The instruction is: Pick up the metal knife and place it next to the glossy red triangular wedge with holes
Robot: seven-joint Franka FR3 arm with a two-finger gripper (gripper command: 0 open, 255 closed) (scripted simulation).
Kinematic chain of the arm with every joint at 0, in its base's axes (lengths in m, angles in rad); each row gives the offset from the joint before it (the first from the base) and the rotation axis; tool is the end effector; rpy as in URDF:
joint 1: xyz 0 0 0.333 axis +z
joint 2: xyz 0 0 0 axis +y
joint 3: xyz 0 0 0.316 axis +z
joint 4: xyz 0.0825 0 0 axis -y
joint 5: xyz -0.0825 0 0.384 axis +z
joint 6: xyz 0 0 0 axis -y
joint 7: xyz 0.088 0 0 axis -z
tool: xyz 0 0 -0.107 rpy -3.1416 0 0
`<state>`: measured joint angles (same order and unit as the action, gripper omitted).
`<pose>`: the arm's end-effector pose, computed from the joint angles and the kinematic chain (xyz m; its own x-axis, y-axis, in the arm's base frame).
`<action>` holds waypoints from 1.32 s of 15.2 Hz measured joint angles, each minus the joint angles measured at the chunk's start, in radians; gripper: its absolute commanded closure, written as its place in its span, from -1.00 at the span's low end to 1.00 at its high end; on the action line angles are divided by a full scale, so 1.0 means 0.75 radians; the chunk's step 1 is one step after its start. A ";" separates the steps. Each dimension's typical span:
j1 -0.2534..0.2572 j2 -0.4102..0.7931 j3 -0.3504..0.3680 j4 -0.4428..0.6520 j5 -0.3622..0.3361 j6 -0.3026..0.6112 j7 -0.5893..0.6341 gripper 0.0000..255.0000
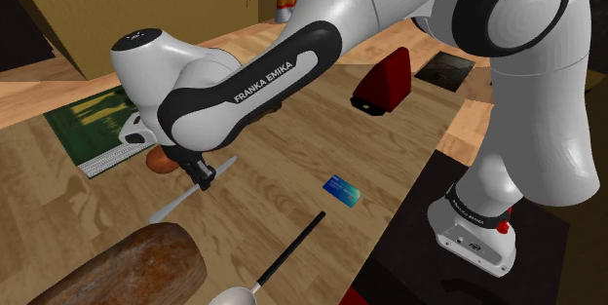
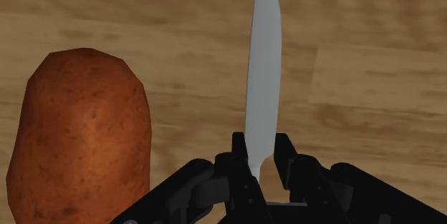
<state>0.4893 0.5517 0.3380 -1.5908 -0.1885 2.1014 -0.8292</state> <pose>0.4945 0.4781 0.3268 -0.1356 0.9907 0.0054 0.9907 0.1357 -0.0134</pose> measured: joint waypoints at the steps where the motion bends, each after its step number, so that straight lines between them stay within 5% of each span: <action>1: 0.000 0.000 0.000 0.000 0.000 0.000 0.000 1.00; 20: -0.006 -0.091 0.021 0.118 0.037 -0.204 -0.021 1.00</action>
<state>0.4847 0.4832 0.3541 -1.5025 -0.1607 1.9485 -0.8452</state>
